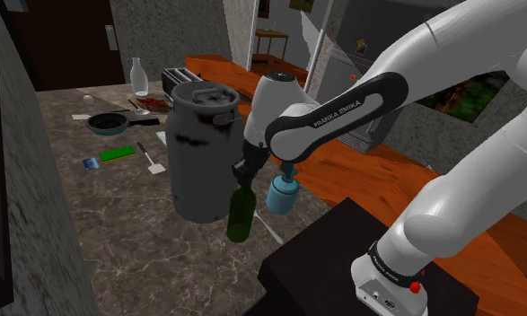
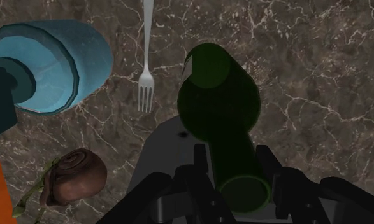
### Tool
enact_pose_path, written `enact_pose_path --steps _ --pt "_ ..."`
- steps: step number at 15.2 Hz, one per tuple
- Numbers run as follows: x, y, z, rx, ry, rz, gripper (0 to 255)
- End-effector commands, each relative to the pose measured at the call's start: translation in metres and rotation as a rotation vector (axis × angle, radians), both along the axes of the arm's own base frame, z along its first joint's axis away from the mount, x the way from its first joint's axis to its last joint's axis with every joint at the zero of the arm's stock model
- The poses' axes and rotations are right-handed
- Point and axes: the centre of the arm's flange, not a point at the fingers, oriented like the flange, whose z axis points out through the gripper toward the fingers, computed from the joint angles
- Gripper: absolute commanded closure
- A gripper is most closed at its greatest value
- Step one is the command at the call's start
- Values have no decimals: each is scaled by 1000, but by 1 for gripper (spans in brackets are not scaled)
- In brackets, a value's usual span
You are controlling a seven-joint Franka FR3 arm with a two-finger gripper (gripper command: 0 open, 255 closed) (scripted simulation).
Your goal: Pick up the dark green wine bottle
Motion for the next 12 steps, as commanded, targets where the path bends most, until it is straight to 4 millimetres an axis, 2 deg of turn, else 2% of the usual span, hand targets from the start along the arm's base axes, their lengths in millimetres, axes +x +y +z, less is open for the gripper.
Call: enact_pose_path --steps 1,8,12 --pt "0 0 0 0 0 0 255" --pt "1 0 -1 0 0 0 255" --pt "1 0 20 0 0 0 255"
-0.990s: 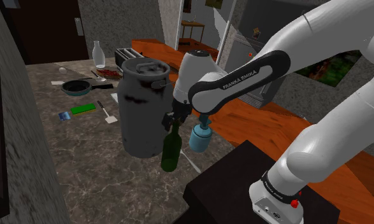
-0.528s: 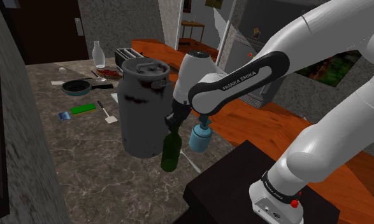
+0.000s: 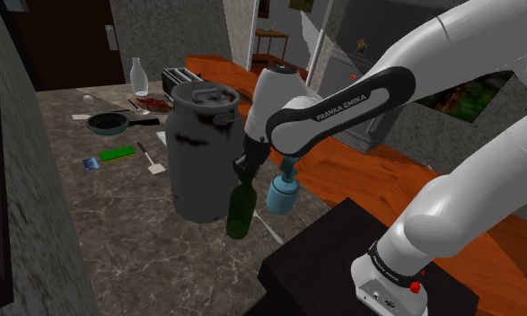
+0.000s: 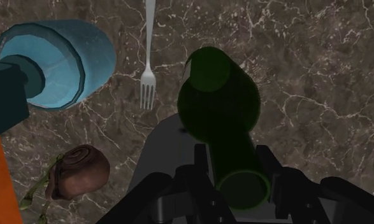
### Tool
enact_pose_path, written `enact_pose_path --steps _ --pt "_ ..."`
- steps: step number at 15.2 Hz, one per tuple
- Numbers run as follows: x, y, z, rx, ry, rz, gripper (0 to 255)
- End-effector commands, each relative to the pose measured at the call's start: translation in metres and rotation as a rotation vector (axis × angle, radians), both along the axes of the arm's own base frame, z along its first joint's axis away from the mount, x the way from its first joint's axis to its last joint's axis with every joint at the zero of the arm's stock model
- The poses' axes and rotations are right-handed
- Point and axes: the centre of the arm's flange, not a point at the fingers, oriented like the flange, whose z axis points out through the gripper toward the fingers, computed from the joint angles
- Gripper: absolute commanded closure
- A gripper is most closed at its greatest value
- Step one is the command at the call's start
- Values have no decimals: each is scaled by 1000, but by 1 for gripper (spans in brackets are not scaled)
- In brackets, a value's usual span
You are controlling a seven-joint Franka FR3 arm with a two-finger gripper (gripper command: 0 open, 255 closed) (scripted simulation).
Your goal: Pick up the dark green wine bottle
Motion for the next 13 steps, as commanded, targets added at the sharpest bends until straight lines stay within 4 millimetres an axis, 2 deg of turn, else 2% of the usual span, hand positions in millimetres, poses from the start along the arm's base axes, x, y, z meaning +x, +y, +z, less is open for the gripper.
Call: enact_pose_path --steps 1,11,13 --pt "1 0 10 0 0 0 255" --pt "1 0 63 0 0 0 255" --pt "0 0 63 0 0 0 255"
